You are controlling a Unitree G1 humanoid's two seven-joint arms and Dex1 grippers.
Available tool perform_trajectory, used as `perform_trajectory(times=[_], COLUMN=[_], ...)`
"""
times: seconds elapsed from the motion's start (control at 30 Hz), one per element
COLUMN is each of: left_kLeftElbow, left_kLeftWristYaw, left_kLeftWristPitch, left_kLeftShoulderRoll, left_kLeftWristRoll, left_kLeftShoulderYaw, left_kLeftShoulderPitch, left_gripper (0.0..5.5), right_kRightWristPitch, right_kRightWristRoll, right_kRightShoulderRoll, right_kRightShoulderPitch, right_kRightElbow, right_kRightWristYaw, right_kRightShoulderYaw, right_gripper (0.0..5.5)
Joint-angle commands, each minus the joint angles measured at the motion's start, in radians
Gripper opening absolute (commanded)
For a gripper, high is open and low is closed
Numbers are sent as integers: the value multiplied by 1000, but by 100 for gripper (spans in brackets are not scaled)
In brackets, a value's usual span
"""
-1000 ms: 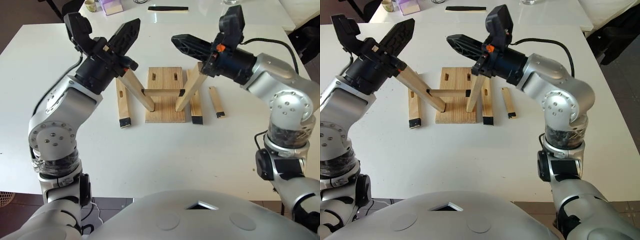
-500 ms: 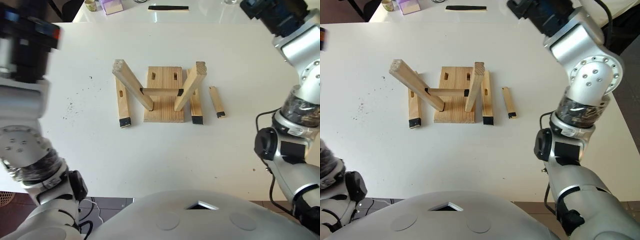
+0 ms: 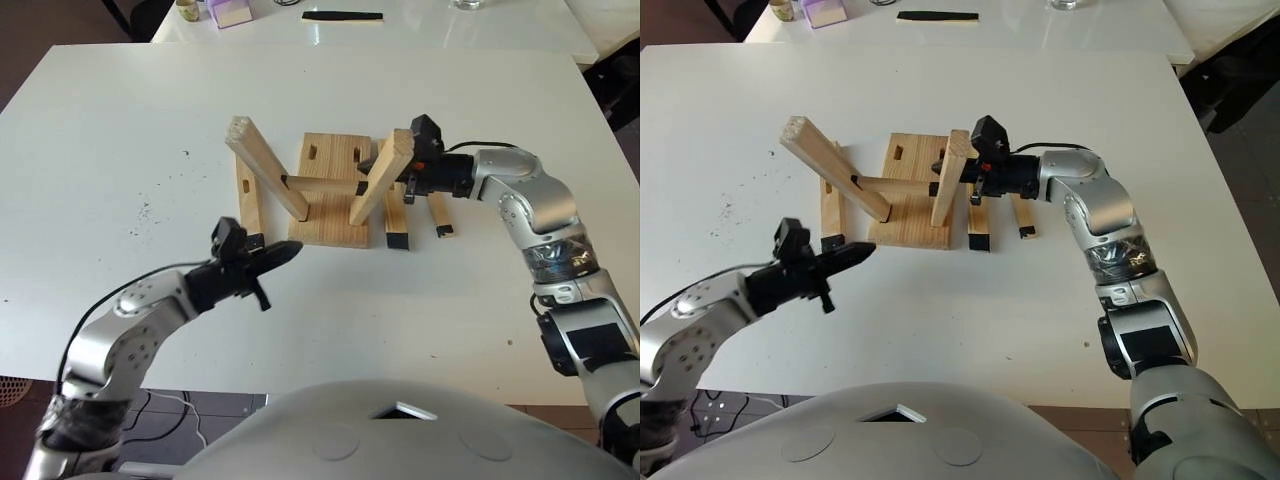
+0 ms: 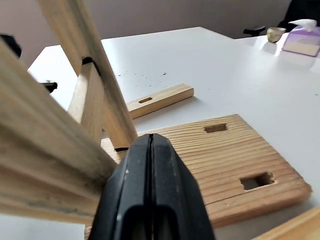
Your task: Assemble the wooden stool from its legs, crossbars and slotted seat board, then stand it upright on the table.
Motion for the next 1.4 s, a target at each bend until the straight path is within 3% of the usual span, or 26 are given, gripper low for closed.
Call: perform_trajectory(times=[0.03, 0.2, 0.43, 0.63, 0.77, 0.9, 1.03, 1.2, 1.4], left_kLeftElbow=[109, 203, 273, 372, 319, 197, 8, -110, -122], left_kLeftWristYaw=[91, 94, 109, 103, 106, 118, 110, 117, 138], left_kLeftWristPitch=[-35, -121, -152, -174, -156, -68, 53, 108, 107], left_kLeftShoulderRoll=[-82, -72, -85, -112, -98, -69, -89, -99, -73], left_kLeftWristRoll=[150, 346, 383, 429, 406, 318, 131, 61, 126], left_kLeftShoulderYaw=[-66, -120, -30, -29, 31, 179, 282, 250, 256], left_kLeftShoulderPitch=[-125, -152, -207, -320, -263, -122, -11, 104, 213], left_gripper=[0, 0, 0, 0, 0, 0, 0, 0, 0], right_kRightWristPitch=[-40, 6, 175, 325, 334, 172, -77, -225, -312], right_kRightWristRoll=[-67, -70, 12, 114, 137, 19, -196, -329, -391], right_kRightShoulderRoll=[57, 97, 77, 75, 49, 13, 33, 126, 185], right_kRightShoulderPitch=[-73, -42, 10, 62, 44, -80, -178, -306, -358], right_kRightElbow=[98, 49, -164, -373, -365, -103, 329, 778, 980], right_kRightWristYaw=[95, 117, 118, 80, 26, -39, -60, -189, -247], right_kRightShoulderYaw=[72, 87, 54, 32, -68, -144, -54, -35, -64], right_gripper=[1, 1, 1, 1, 1, 1, 1, 1, 1])
